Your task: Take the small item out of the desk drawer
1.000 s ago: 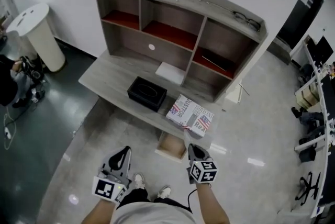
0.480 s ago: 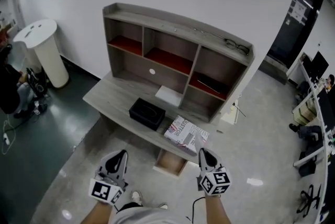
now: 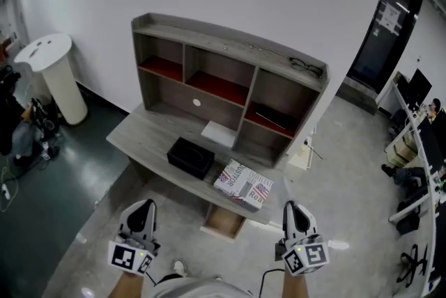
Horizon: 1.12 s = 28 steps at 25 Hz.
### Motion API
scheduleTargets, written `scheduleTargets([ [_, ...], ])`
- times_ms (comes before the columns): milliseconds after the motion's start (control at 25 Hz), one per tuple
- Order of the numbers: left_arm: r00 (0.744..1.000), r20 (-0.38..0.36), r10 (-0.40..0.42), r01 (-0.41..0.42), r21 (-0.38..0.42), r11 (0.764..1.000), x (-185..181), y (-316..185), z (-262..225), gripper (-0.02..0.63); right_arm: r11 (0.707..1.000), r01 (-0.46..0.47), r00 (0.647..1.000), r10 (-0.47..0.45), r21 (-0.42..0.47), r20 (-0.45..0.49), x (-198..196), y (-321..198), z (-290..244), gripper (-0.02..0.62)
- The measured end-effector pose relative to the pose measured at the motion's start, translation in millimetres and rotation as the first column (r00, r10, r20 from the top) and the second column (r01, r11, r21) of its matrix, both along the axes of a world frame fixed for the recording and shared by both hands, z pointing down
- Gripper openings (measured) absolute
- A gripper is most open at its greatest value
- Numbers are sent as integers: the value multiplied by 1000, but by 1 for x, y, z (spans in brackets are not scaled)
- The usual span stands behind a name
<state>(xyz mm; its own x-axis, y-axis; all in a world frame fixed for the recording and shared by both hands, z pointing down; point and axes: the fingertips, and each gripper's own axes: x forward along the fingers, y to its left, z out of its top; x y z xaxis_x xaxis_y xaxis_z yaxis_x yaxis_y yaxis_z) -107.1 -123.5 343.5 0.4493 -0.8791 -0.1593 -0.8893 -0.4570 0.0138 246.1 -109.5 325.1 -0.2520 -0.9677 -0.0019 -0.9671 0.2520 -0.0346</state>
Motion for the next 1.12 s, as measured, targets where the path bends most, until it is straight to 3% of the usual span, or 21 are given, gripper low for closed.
scheduleTargets([
  [440, 997, -18, -77, 77, -12, 997, -31, 10, 2, 18, 992, -108, 994, 109, 62, -17, 27, 36, -21, 25],
  [1120, 996, -31, -86, 85, -19, 996, -51, -4, 8, 18, 994, -97, 995, 98, 54, -26, 3, 18, -15, 25],
])
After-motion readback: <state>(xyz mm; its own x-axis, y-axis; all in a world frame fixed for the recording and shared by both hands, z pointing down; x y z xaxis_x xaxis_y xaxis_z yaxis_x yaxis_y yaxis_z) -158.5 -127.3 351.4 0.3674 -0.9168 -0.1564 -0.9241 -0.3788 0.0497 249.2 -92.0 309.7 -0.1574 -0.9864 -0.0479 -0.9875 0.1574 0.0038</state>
